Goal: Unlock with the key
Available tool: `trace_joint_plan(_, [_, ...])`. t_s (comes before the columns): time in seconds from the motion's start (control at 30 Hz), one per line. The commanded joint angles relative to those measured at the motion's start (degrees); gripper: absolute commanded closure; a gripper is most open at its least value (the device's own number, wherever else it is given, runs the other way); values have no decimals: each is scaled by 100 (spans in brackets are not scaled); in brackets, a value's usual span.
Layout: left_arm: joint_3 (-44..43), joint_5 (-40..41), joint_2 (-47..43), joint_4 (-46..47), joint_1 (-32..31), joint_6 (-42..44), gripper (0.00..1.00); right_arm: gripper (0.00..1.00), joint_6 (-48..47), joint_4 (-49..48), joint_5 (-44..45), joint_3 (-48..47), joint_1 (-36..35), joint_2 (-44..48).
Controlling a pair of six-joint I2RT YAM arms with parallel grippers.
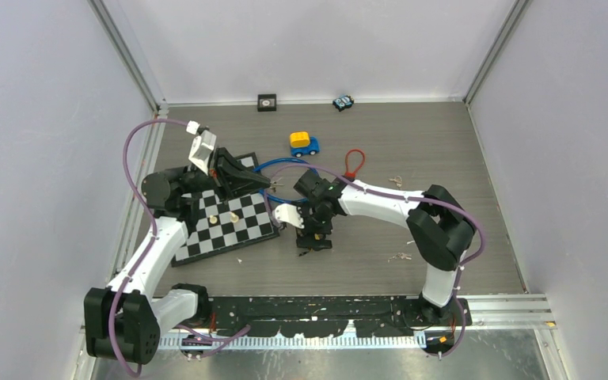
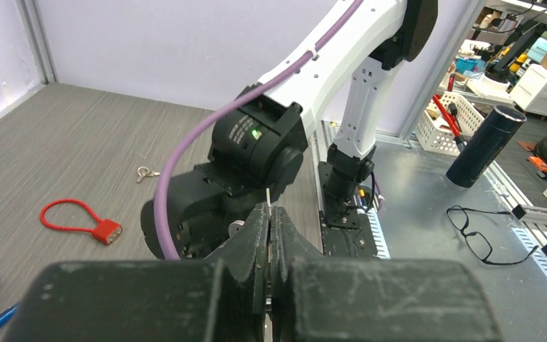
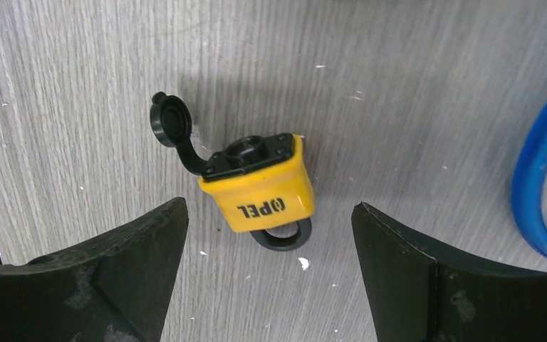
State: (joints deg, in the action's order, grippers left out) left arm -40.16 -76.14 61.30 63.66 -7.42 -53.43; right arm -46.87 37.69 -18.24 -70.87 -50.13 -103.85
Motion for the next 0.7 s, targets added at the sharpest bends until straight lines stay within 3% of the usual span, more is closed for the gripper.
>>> trace_joint_plan(0.0, [-242,81,-6,244,29,-27,100,10,-260,54,95,-131,-178,-129])
trace_joint_plan(0.2, [-196,100,-24,217,26,34,100,11,-287,-59,164,-128,-265,-242])
trace_joint_plan(0.37, [-211,93,-27,193,25,42,100,19,-288,-78,180,-109,-295,-340])
trace_joint_plan(0.57, [-194,107,-43,191,30,46,100,30,-243,-191,290,55,-304,-344])
trace_joint_plan(0.67, [-207,102,-40,174,37,56,100,42,-103,-215,345,82,-305,-325])
